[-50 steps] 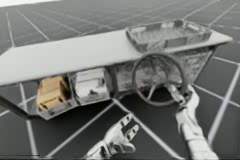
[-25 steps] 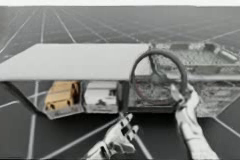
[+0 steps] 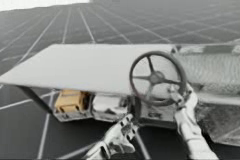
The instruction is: Pick up and drop off the object
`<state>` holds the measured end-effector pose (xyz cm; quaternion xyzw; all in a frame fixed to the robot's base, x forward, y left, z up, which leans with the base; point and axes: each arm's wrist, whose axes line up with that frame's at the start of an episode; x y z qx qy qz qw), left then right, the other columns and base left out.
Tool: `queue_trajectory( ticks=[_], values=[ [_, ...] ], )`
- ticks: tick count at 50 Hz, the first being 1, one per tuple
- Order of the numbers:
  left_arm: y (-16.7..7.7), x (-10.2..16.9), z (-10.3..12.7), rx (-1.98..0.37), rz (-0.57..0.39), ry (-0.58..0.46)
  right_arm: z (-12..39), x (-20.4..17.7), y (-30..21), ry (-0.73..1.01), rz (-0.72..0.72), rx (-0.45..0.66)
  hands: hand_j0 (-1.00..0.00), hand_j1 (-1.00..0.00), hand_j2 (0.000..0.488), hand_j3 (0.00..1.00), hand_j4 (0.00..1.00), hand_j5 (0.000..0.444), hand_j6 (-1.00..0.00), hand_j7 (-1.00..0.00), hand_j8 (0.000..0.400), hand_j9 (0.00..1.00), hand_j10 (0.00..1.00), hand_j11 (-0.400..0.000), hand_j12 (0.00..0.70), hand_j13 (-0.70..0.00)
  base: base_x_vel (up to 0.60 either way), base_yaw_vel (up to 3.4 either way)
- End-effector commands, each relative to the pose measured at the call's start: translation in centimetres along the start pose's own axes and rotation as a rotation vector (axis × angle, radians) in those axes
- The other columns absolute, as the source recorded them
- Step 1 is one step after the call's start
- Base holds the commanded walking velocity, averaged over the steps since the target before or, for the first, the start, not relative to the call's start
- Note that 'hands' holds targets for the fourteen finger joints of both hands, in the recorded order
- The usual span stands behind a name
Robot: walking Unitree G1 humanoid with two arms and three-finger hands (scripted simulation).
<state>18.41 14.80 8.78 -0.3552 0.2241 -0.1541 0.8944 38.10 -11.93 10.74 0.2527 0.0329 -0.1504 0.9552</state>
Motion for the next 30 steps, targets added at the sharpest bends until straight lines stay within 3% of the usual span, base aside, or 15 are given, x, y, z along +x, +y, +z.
queue_trajectory(
  ticks=[1, 30],
  values=[
    [-0.42, 0.18, 0.11, 0.015, -0.006, 0.005, 0.76, 0.16, -0.33, -0.029, -0.003, 0.026, 0.0, 0.0, 0.0, 1.0, 1.0, 0.0, 0.0, 0.0, 0.0, 1.0, 1.0, -0.4, 0.0, -0.7, 0.32, 0.19],
    [-0.42, 0.18, 0.11, 0.015, -0.006, 0.005, 0.76, 0.16, -0.33, -0.029, -0.003, 0.026, 0.0, 0.0, 0.0, 1.0, 1.0, 0.0, 0.0, 0.0, 0.0, 1.0, 1.0, -0.4, 0.0, -0.7, 0.26, 0.14]
  ],
)
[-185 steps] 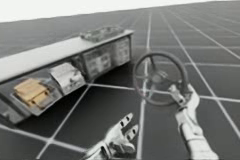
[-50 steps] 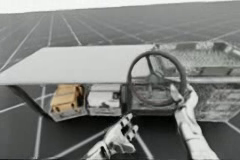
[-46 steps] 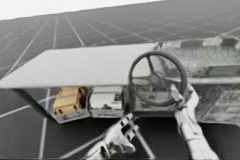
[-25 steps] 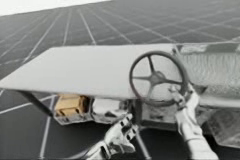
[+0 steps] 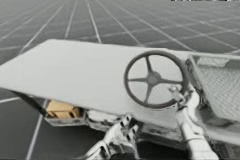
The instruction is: Pick up and drop off the object
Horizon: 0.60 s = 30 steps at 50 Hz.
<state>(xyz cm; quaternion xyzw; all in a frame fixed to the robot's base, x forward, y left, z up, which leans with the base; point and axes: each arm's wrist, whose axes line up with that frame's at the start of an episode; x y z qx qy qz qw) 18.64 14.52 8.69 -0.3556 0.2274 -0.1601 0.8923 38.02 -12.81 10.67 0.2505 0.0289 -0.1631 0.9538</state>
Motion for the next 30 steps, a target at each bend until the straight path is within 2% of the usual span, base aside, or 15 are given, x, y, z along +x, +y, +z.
queue_trajectory(
  ticks=[1, 5, 6, 7, 8, 9, 14, 15, 16, 19, 21, 24, 25, 28, 30],
  values=[
    [-0.3, -0.2, 0.2, 0.016, 0.004, -0.006, 0.4, 0.0, 0.4, -0.014, 0.019, 0.027, 0.0, 0.0, 0.0, 1.0, 1.0, 0.0, 0.0, 0.0, 0.0, 1.0, 1.0, -0.4, 0.0, -0.7, 0.2, 0.07],
    [-0.3, -0.2, 0.2, 0.016, 0.004, -0.006, 0.4, 0.0, 0.4, -0.014, 0.019, 0.027, 0.0, 0.0, 0.0, 1.0, 1.0, 0.0, 0.0, 0.0, 0.0, 1.0, 1.0, -0.4, 0.0, -0.7, 0.19, 0.07],
    [-0.9, 13.7, 13.6, 0.037, -0.044, -0.056, 5.3, 16.1, 10.3, -0.077, 0.053, 0.036, 0.0, 0.0, 0.0, 1.0, 1.0, 0.0, 0.0, 0.0, 0.0, 1.0, 1.0, -0.4, 0.0, -0.7, 0.0, -0.01],
    [-0.1, 14.3, 13.4, 0.029, -0.037, -0.043, 5.9, 17.8, 9.8, -0.095, 0.041, 0.024, 0.0, 0.0, 0.0, 1.0, 1.0, 0.0, 0.0, 0.0, 0.0, 1.0, 1.0, -0.4, 0.0, -0.7, 0.0, 0.0],
    [-1.1, 13.8, 13.8, 0.03, -0.031, -0.047, 8.3, 17.4, 11.2, -0.125, 0.036, 0.039, 0.0, 0.0, 0.0, 1.0, 1.0, 0.0, 0.0, 0.0, 0.0, 1.0, 1.0, -0.4, 0.0, -0.7, 0.0, 0.01],
    [-0.4, 13.8, 14.3, 0.034, -0.022, -0.064, 9.1, 17.4, 11.0, -0.144, 0.031, 0.049, 0.0, 0.0, 0.0, 1.0, 1.0, 0.0, 0.0, 0.0, 0.0, 1.0, 1.0, -0.4, 0.0, -0.7, 0.0, 0.02],
    [-3.1, 13.6, 14.2, 0.08, -0.073, -0.068, 16.5, 18.1, 10.7, -0.27, 0.03, 0.035, 0.0, 0.0, 0.0, 1.0, 1.0, 0.0, 0.0, 0.0, 0.0, 1.0, 1.0, -0.4, 0.0, -0.7, 0.0, 0.01],
    [-3.4, 13.5, 14.6, 0.077, -0.097, -0.07, 19.1, 17.3, 10.2, -0.297, 0.023, 0.019, 0.0, 0.0, 0.0, 1.0, 1.0, 0.0, 0.0, 0.0, 0.0, 1.0, 1.0, -0.4, 0.0, -0.7, 0.0, -0.01],
    [-4.0, 12.8, 13.0, 0.091, -0.1, -0.067, 20.8, 17.6, 9.8, -0.342, 0.017, 0.03, 0.0, 0.0, 0.0, 1.0, 1.0, 0.0, 0.0, 0.0, 0.0, 1.0, 1.0, -0.4, 0.0, -0.7, 0.0, -0.04],
    [-5.8, 12.8, 13.4, 0.125, -0.142, -0.074, 27.3, 15.5, 7.4, -0.459, -0.034, 0.048, 0.0, 0.0, 0.0, 1.0, 1.0, 0.0, 0.0, 0.0, 0.0, 1.0, 1.0, -0.4, 0.0, -0.7, 0.0, -0.08],
    [-6.7, 13.3, 13.2, 0.158, -0.174, -0.051, 31.8, 14.3, 3.6, -0.539, -0.083, 0.067, 0.0, 0.0, 0.0, 1.0, 1.0, 0.0, 0.0, 0.0, 0.0, 1.0, 1.0, -0.4, 0.0, -0.7, 0.0, -0.13],
    [-9.2, 14.9, 11.0, 0.208, -0.188, -0.01, 38.7, 12.5, -7.8, -0.648, -0.259, 0.15, 0.0, 0.0, 0.0, 1.0, 1.0, 0.0, 0.0, 0.0, 0.0, 1.0, 1.0, -0.4, 0.0, -0.7, 0.0, -0.2],
    [-11.3, 15.2, 10.4, 0.255, -0.226, 0.019, 39.4, 11.3, -11.1, -0.661, -0.318, 0.169, 0.0, 0.0, 0.0, 1.0, 1.0, 0.0, 0.0, 0.0, 0.0, 1.0, 1.0, -0.4, 0.0, -0.7, 0.0, -0.29],
    [-13.3, 17.0, 8.3, 0.315, -0.272, 0.092, 40.2, 8.7, -22.3, -0.672, -0.478, 0.258, 0.0, 0.0, 0.0, 1.0, 1.0, 0.0, 0.0, 0.0, 0.0, 1.0, 1.0, -0.4, 0.0, -0.7, 0.0, -0.39],
    [-14.4, 17.4, 7.2, 0.337, -0.3, 0.114, 40.7, 6.7, -24.9, -0.696, -0.511, 0.27, 0.0, 0.0, 0.0, 1.0, 1.0, 0.0, 0.0, 0.0, 0.0, 1.0, 1.0, -0.4, 0.0, -0.7, 0.0, -0.5]
  ],
)
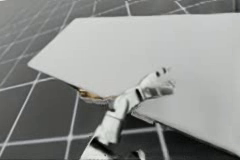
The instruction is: Pick up and drop off the object
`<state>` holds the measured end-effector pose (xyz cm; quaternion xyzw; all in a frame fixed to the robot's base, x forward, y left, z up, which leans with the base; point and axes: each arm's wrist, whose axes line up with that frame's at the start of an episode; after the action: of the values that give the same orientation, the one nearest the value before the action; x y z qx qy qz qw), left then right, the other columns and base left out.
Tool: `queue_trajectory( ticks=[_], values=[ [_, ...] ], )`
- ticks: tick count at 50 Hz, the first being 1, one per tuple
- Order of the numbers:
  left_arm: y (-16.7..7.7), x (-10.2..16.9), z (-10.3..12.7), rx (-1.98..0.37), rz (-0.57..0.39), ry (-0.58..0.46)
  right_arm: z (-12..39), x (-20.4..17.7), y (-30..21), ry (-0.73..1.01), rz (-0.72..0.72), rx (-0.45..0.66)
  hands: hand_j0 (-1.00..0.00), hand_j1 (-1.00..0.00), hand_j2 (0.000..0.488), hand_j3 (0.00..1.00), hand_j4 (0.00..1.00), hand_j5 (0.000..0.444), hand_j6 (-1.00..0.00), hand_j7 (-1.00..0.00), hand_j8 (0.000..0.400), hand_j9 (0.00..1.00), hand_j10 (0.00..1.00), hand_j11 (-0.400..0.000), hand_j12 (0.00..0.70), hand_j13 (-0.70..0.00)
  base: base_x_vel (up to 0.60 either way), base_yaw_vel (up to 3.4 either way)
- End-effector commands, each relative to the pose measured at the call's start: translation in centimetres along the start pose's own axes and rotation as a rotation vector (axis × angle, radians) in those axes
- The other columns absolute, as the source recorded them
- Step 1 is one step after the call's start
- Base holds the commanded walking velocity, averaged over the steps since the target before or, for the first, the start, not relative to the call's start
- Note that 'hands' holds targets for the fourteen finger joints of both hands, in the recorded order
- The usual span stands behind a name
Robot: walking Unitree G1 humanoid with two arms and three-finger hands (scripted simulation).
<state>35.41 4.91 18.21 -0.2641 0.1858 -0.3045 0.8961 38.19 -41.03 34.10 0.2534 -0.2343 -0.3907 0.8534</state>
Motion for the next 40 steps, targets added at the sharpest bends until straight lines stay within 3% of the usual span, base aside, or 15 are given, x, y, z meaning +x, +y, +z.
queue_trajectory(
  ticks=[1, 8, 13, 16, 17, 18, 19, 20, 21, 22, 23, 29, 34, 37, 40],
  values=[
    [-3.4, 2.7, -1.6, 0.091, -0.069, 0.065, 5.5, 9.0, -10.7, -0.083, -0.196, 0.069, 0.0, 0.0, 0.0, 1.0, 1.0, 0.0, 0.0, 0.0, 0.0, 1.0, 1.0, -0.4, 0.0, -0.7, 0.0, -0.54],
    [-2.3, -0.1, -0.8, 0.063, -0.025, 0.005, 4.5, 8.3, -6.1, -0.054, -0.123, 0.074, 0.0, 0.0, 0.0, 1.0, 1.0, 0.0, 0.0, 0.0, 0.0, 1.0, 1.0, -0.4, 0.0, -0.7, 0.0, -0.48],
    [-1.6, -4.1, -0.8, 0.05, 0.135, -0.031, -5.5, 9.6, -5.0, 0.146, -0.14, 0.067, 0.0, 0.0, 0.0, 1.0, 1.0, 0.0, 0.0, 0.0, 0.0, 1.0, 1.0, -0.4, 0.0, -0.7, 0.0, -0.22],
    [-0.8, -3.5, -0.6, 0.009, 0.178, -0.038, -11.3, 10.6, -6.8, 0.24, -0.191, 0.021, 0.0, 0.0, 0.0, 1.0, 1.0, 0.0, 0.0, 0.0, 0.0, 1.0, 1.0, -0.4, 0.0, -0.7, 0.0, -0.06],
    [-1.1, -4.1, -0.6, -0.001, 0.174, -0.043, -12.1, 10.9, -7.0, 0.253, -0.189, -0.008, 0.0, 0.0, 0.0, 0.93, 1.0, 0.034, 0.0, 0.0, 0.0, 1.0, 1.0, -0.4, 0.0, -0.7, 0.0, -0.03],
    [-0.7, -3.5, -1.1, -0.005, 0.171, -0.057, -12.9, 10.9, -6.4, 0.283, -0.178, -0.034, 0.0, 0.0, 0.0, 0.21, 0.98, 0.383, 0.0, 0.0, 0.0, 1.0, 1.0, -0.4, 0.0, -0.7, 0.0, -0.02],
    [0.0, -3.9, -1.2, -0.02, 0.161, -0.052, -12.7, 11.5, -5.9, 0.275, -0.185, -0.046, 0.0, 0.0, 0.0, 0.0, 0.19, 0.095, 0.0, 0.0, 0.0, 1.0, 1.0, -0.4, 0.0, -0.7, 0.0, -0.02],
    [-0.4, -3.8, -0.8, -0.044, 0.172, -0.05, -12.7, 11.3, -6.0, 0.269, -0.186, -0.073, 0.0, 0.0, 0.0, 0.0, 0.0, 0.0, 0.0, 0.0, 0.0, 0.93, 1.0, -0.4, 0.0, -0.7, 0.0, -0.01],
    [-0.5, -3.2, -0.5, -0.024, 0.169, -0.044, -12.6, 12.0, -5.2, 0.278, -0.192, -0.072, 0.0, 0.0, 0.0, 0.0, 0.0, 0.0, 0.0, 0.0, 0.0, 0.21, 0.98, -0.391, 0.0, -0.684, 0.0, -0.01],
    [-0.8, -2.9, -1.2, -0.039, 0.152, -0.059, -12.2, 12.5, -5.8, 0.287, -0.196, -0.099, 0.0, 0.0, 0.0, 0.0, 0.0, 0.0, 0.0, 0.0, 0.0, 0.0, 0.19, -0.076, 0.0, -0.133, 0.0, -0.02],
    [-1.5, -3.2, -1.2, -0.033, 0.138, -0.061, -11.8, 12.5, -6.1, 0.285, -0.195, -0.085, 0.0, 0.0, 0.0, 0.0, 0.0, 0.0, 0.0, 0.0, 0.0, 0.0, 0.0, 0.0, 0.0, 0.0, 0.0, -0.03],
    [-4.6, -1.2, -2.3, 0.008, 0.04, -0.042, -6.9, 11.5, -11.8, 0.226, -0.194, -0.147, 0.0, 0.0, 0.0, 0.0, 0.0, 0.0, 0.0, 0.0, 0.0, 0.0, 0.0, 0.0, 0.0, 0.0, 0.0, -0.09],
    [-6.6, -1.3, -1.5, 0.007, 0.023, -0.088, -7.6, 3.8, -11.1, 0.172, -0.001, -0.233, 0.0, 0.0, 0.0, 0.0, 0.0, 0.0, 0.0, 0.0, 0.0, 0.0, 0.0, 0.0, 0.0, 0.0, 0.0, -0.16],
    [-5.6, -1.7, -0.5, 0.073, 0.089, -0.233, -6.7, -2.7, -10.2, 0.053, 0.176, -0.318, 0.0, 0.0, 0.0, 0.0, 0.0, 0.0, 0.0, 0.0, 0.0, 0.0, 0.0, 0.0, 0.0, 0.0, 0.0, -0.13],
    [-5.5, -4.0, 1.6, 0.1, 0.178, -0.422, -6.8, -9.0, -7.6, -0.127, 0.451, -0.374, 0.0, 0.0, 0.0, 0.0, 0.0, 0.0, 0.0, 0.0, 0.0, 0.0, 0.0, 0.0, 0.0, 0.0, 0.0, -0.09]
  ],
)
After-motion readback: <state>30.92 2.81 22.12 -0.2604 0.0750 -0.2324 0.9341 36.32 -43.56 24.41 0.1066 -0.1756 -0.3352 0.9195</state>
